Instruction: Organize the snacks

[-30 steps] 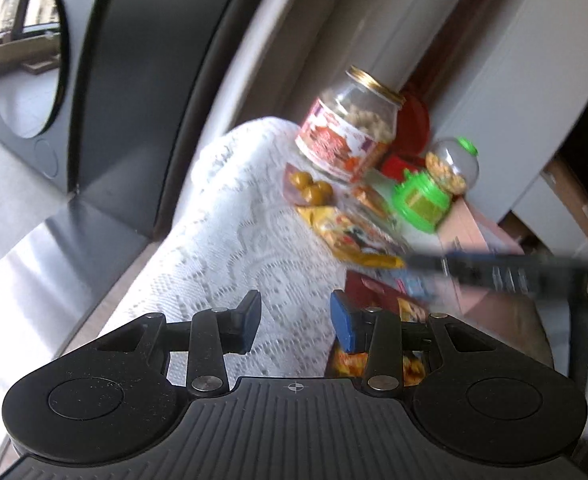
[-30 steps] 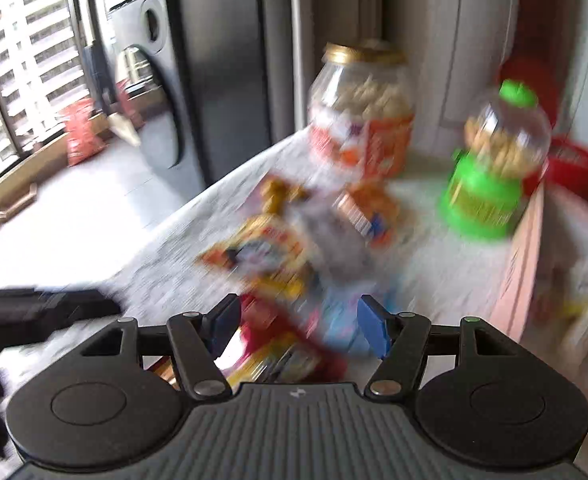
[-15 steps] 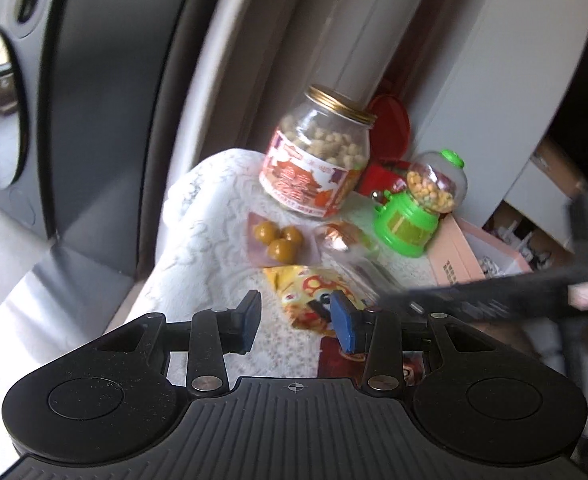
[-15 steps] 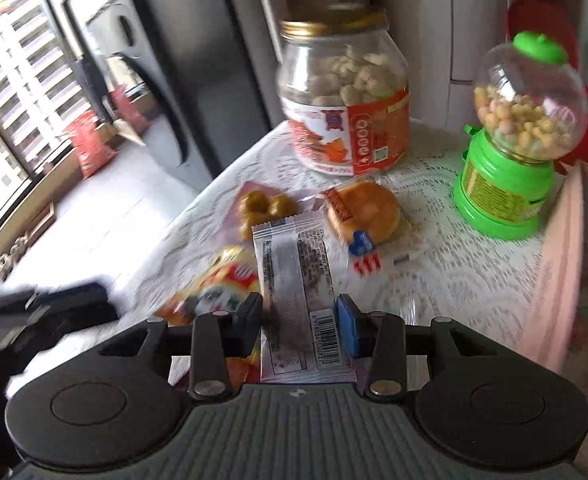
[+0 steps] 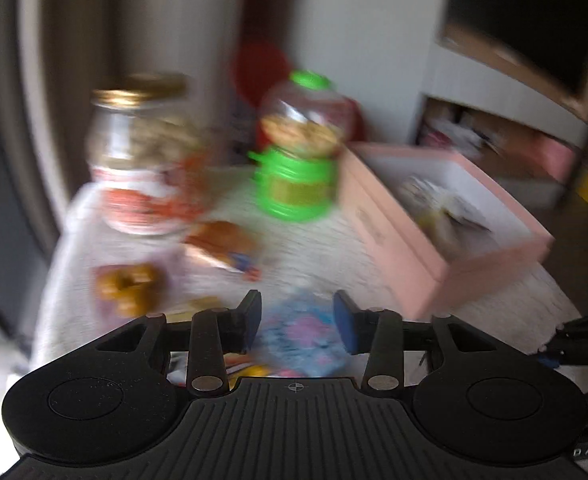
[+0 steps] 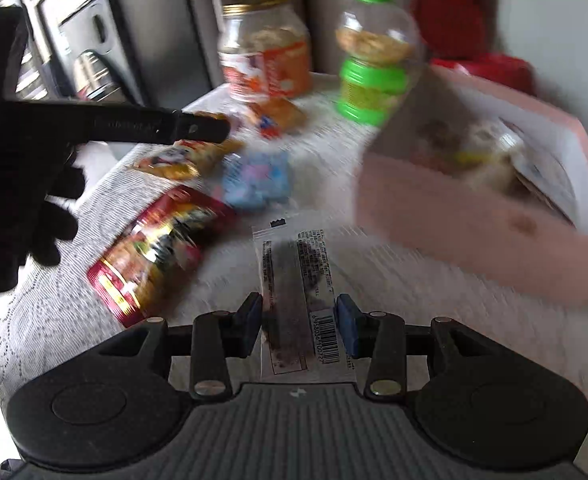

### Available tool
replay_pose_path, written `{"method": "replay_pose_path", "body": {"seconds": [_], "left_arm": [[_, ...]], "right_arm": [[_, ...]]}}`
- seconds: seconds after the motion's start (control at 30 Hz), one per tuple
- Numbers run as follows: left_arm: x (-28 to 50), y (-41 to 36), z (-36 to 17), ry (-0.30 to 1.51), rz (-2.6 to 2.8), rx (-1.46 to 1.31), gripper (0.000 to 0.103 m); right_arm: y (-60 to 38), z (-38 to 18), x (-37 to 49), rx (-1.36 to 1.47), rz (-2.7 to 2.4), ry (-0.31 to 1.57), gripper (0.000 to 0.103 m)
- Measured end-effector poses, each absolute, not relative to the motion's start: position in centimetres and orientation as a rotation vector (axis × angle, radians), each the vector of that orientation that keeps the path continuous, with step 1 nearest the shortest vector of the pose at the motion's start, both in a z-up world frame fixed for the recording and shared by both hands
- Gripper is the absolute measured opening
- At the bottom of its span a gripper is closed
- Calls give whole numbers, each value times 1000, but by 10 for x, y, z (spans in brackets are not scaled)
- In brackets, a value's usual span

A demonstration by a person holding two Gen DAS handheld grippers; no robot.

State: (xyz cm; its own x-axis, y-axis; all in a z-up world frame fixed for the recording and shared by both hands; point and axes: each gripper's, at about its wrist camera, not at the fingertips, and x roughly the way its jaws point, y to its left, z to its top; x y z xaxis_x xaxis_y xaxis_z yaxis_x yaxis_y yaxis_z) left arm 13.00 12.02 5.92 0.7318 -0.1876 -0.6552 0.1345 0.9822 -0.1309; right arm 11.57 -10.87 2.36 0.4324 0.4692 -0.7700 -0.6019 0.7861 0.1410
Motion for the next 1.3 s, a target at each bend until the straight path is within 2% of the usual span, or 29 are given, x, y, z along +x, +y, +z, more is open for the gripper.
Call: {"method": "replay_pose_path", "body": {"seconds": [0.1, 0.27, 0.67, 0.83, 1.07, 1.3], "left_arm": [[150, 122, 49, 767, -159, -58, 44], [165, 142, 27, 836, -158, -209, 44], [99, 104, 37, 821, -200, -162, 50], [73, 105, 36, 836, -184, -171, 48], [35, 115, 34, 864, -94, -12, 44], [58, 132, 49, 755, -153, -183, 44]], "right_arm": [[-125, 21, 109, -163, 630, 890, 40], [-134, 17, 108, -148, 614, 896, 40], [-138, 16, 99, -151, 605, 891, 41], [-139, 16, 94, -167, 592, 887, 43], [-130, 19, 86, -176, 603, 887, 49], [-116, 25, 83, -197, 632, 871, 53]]}}
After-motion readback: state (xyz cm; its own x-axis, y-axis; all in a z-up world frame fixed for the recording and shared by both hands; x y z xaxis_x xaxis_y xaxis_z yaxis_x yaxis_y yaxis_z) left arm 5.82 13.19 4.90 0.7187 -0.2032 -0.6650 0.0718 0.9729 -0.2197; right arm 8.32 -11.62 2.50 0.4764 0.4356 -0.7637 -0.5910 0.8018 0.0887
